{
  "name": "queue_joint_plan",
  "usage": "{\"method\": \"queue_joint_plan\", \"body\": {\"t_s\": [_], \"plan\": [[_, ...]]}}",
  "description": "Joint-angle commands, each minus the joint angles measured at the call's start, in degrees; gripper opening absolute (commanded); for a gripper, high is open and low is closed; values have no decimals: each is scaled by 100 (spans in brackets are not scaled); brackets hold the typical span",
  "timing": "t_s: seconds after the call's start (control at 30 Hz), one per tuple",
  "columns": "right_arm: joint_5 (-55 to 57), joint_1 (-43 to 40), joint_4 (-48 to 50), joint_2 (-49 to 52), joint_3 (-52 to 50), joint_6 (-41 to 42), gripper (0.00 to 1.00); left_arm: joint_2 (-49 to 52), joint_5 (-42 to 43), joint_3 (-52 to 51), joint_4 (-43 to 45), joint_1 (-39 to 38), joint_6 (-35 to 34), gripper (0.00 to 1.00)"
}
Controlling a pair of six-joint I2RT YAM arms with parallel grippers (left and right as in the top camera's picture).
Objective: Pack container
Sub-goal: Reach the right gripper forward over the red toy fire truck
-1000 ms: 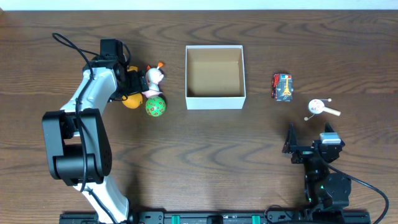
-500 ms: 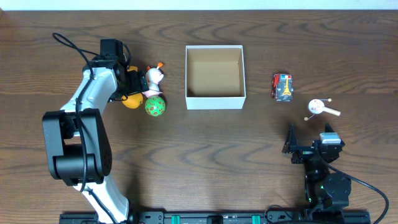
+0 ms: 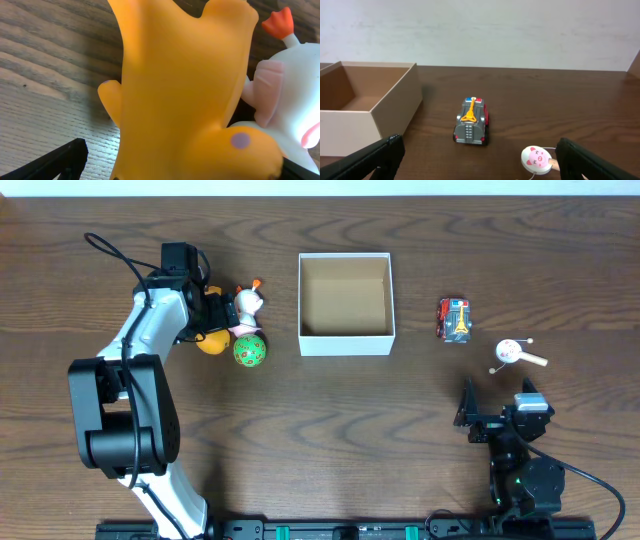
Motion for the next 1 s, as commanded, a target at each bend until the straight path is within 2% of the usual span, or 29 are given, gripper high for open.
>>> {"method": "queue_joint_plan", "body": {"t_s": [0.0, 0.6, 0.8, 0.97], "plan": [[-15, -44, -26, -31, -11, 55, 99, 57, -4, 39, -2, 4, 39, 98], [-4, -44, -9, -31, -11, 46, 99, 57, -7, 39, -2, 4, 39, 98], [332, -61, 9, -28, -11, -101, 99, 55, -7, 39, -2, 4, 39, 98], [350, -101, 9, 321, -11, -225, 99, 57, -4, 39, -2, 4, 39, 98]]}}
